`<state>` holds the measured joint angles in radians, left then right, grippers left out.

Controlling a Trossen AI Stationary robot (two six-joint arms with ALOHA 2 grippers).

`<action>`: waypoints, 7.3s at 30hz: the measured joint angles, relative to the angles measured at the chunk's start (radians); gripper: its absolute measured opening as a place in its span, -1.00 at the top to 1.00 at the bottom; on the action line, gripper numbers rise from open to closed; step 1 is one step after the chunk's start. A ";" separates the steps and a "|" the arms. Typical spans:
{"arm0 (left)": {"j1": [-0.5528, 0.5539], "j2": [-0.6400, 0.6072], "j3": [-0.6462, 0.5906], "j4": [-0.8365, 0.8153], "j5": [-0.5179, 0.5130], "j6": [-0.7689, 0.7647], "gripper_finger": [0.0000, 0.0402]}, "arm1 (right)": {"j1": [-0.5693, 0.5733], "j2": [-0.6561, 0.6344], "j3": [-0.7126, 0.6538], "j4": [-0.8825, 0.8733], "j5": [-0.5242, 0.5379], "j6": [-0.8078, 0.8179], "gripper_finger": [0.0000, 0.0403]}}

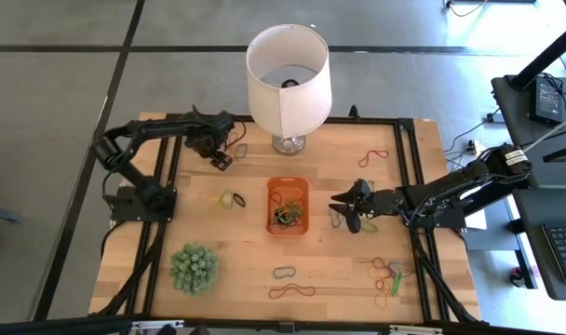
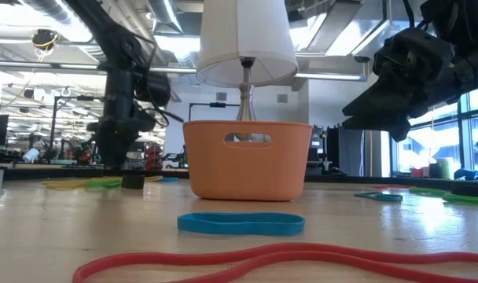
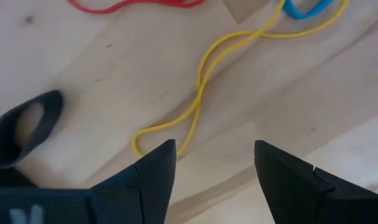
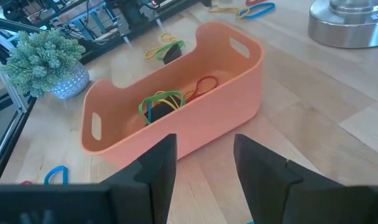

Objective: Pick and place rubber bands into bin
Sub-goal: Put the yellow rubber band into the orange bin, then put the red rubber band into the orange bin

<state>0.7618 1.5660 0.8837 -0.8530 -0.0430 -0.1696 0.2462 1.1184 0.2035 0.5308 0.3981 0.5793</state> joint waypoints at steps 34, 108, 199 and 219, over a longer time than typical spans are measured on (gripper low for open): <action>-0.113 -0.040 -0.002 -0.104 -0.056 0.053 0.99 | 0.000 0.001 0.001 0.000 -0.010 0.018 0.19; -0.755 0.613 0.874 -0.097 -0.095 0.140 0.99 | 0.001 0.001 0.001 -0.002 -0.010 0.014 0.19; -0.758 -0.501 -0.087 0.082 -0.124 -0.082 0.99 | 0.000 0.000 0.001 -0.055 -0.034 -0.046 0.19; -0.758 -0.597 -0.339 0.344 -0.150 -0.001 0.98 | 0.076 0.031 0.571 -1.199 -0.219 0.323 0.84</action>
<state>0.0040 0.9695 0.5449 -0.5094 -0.1928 -0.1703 0.3219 1.1492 0.7745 -0.6680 0.1795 0.9022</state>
